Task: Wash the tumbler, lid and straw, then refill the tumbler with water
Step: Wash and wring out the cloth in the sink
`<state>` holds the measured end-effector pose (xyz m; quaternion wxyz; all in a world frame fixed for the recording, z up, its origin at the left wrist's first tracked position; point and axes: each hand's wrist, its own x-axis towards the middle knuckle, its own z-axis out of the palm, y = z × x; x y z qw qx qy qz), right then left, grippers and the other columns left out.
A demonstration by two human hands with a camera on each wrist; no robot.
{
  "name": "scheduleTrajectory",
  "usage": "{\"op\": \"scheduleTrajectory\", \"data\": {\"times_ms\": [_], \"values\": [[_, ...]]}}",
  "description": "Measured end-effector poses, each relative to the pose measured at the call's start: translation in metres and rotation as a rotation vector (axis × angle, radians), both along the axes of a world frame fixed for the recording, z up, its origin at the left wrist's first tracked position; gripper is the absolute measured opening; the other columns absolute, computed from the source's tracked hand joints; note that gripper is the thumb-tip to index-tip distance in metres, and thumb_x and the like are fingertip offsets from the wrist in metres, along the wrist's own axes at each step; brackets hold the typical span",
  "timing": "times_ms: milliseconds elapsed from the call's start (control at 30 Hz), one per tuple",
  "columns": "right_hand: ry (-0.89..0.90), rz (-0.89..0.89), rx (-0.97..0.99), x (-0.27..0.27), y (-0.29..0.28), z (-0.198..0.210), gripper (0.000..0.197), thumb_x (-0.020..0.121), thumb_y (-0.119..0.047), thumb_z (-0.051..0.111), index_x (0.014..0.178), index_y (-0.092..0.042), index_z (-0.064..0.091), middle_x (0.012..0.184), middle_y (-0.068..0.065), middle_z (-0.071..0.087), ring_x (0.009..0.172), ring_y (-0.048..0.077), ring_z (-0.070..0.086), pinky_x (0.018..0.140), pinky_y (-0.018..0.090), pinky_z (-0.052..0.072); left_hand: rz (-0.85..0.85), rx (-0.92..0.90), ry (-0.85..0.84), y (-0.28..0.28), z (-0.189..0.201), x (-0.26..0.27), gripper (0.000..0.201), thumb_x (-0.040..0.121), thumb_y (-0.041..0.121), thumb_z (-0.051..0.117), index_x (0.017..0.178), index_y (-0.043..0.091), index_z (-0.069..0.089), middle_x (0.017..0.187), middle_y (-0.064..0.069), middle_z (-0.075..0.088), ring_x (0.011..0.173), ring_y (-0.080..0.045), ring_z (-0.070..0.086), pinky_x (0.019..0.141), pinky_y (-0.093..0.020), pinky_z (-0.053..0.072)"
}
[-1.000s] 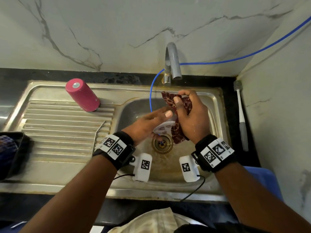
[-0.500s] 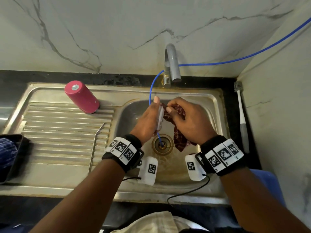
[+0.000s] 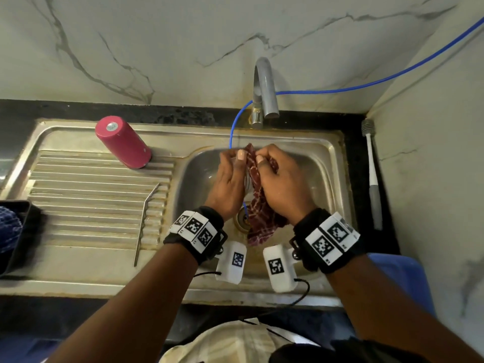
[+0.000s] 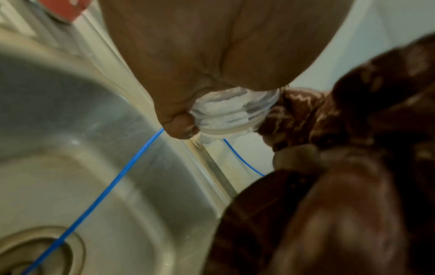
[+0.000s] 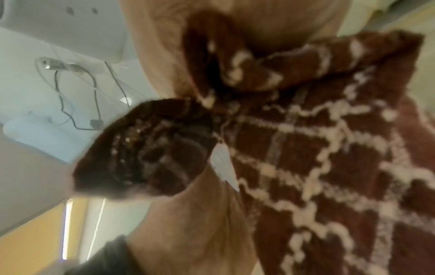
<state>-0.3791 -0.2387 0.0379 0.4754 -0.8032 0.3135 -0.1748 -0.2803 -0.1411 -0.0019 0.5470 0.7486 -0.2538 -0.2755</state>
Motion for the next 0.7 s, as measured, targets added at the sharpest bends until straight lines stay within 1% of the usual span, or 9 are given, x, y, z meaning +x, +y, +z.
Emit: {"op": "scheduleTrajectory", "data": {"times_ms": [133, 200, 267, 333, 400, 467, 567, 633, 700], "values": [[-0.032, 0.002, -0.159, -0.010, 0.017, -0.013, 0.012, 0.107, -0.028, 0.050, 0.099, -0.022, 0.057, 0.079, -0.006, 0.062, 0.071, 0.012, 0.062, 0.068, 0.039, 0.055, 0.064, -0.001, 0.190, 0.001, 0.003, -0.003, 0.056, 0.103, 0.072, 0.031, 0.128, 0.024, 0.042, 0.111, -0.004, 0.066, 0.099, -0.015, 0.069, 0.096, -0.050, 0.057], [-0.045, 0.024, -0.221, -0.013, 0.023, -0.015, 0.013, 0.106, -0.032, 0.048, 0.100, -0.023, 0.055, 0.078, -0.007, 0.063, 0.070, 0.016, 0.063, 0.065, 0.046, 0.055, 0.096, -0.005, 0.304, 0.004, 0.000, -0.006, 0.069, 0.094, 0.084, 0.034, 0.132, 0.026, 0.044, 0.111, -0.006, 0.074, 0.104, -0.020, 0.074, 0.097, -0.053, 0.057], [-0.054, 0.054, -0.269, -0.012, 0.025, -0.011, 0.014, 0.105, -0.033, 0.047, 0.103, -0.023, 0.056, 0.079, -0.009, 0.063, 0.068, 0.015, 0.062, 0.062, 0.046, 0.055, 0.127, -0.034, 0.383, 0.007, 0.000, -0.007, 0.074, 0.089, 0.087, 0.037, 0.133, 0.027, 0.045, 0.114, -0.010, 0.076, 0.108, -0.025, 0.074, 0.099, -0.055, 0.057], [-0.045, 0.091, -0.279, -0.009, 0.025, -0.005, 0.015, 0.106, -0.032, 0.049, 0.109, -0.023, 0.060, 0.085, -0.009, 0.067, 0.071, 0.014, 0.065, 0.064, 0.046, 0.057, 0.145, -0.094, 0.441, 0.008, 0.002, -0.008, 0.064, 0.101, 0.073, 0.037, 0.136, 0.019, 0.041, 0.118, -0.013, 0.073, 0.109, -0.025, 0.073, 0.093, -0.045, 0.058], [-0.014, 0.092, -0.229, -0.005, 0.024, -0.001, 0.020, 0.105, -0.031, 0.051, 0.121, -0.027, 0.062, 0.097, -0.009, 0.074, 0.083, 0.014, 0.071, 0.073, 0.045, 0.060, 0.146, -0.129, 0.399, 0.011, 0.006, -0.010, 0.042, 0.112, 0.051, 0.032, 0.133, 0.016, 0.039, 0.115, -0.013, 0.070, 0.102, -0.018, 0.072, 0.084, -0.034, 0.058], [0.022, 0.072, -0.163, -0.001, 0.025, 0.003, 0.028, 0.105, -0.030, 0.052, 0.131, -0.031, 0.063, 0.111, -0.009, 0.076, 0.098, 0.015, 0.072, 0.085, 0.046, 0.060, 0.131, -0.147, 0.335, 0.015, 0.007, -0.010, 0.033, 0.114, 0.042, 0.030, 0.131, 0.016, 0.039, 0.115, -0.015, 0.069, 0.098, -0.014, 0.071, 0.080, -0.027, 0.058], [0.051, 0.079, -0.117, 0.003, 0.027, 0.006, 0.039, 0.106, -0.029, 0.051, 0.143, -0.041, 0.059, 0.126, -0.013, 0.074, 0.113, 0.012, 0.070, 0.098, 0.042, 0.058, 0.112, -0.135, 0.305, 0.019, 0.004, -0.006, 0.027, 0.114, 0.044, 0.029, 0.124, 0.023, 0.043, 0.132, -0.025, 0.059, 0.119, -0.024, 0.067, 0.092, -0.030, 0.058], [0.034, 0.108, -0.129, 0.004, 0.028, 0.005, 0.042, 0.108, -0.026, 0.051, 0.144, -0.044, 0.059, 0.128, -0.015, 0.073, 0.114, 0.007, 0.069, 0.100, 0.037, 0.057, 0.112, -0.107, 0.276, 0.021, 0.002, -0.004, 0.022, 0.113, 0.048, 0.027, 0.116, 0.034, 0.045, 0.137, -0.023, 0.055, 0.124, -0.024, 0.064, 0.099, -0.035, 0.056], [-0.009, 0.129, -0.133, 0.004, 0.030, 0.003, 0.039, 0.108, -0.024, 0.051, 0.142, -0.040, 0.062, 0.129, -0.015, 0.073, 0.115, 0.003, 0.069, 0.100, 0.035, 0.057, 0.138, -0.089, 0.275, 0.022, 0.002, 0.000, 0.026, 0.112, 0.052, 0.028, 0.117, 0.034, 0.046, 0.131, -0.019, 0.061, 0.116, -0.021, 0.068, 0.091, -0.032, 0.058]]}}
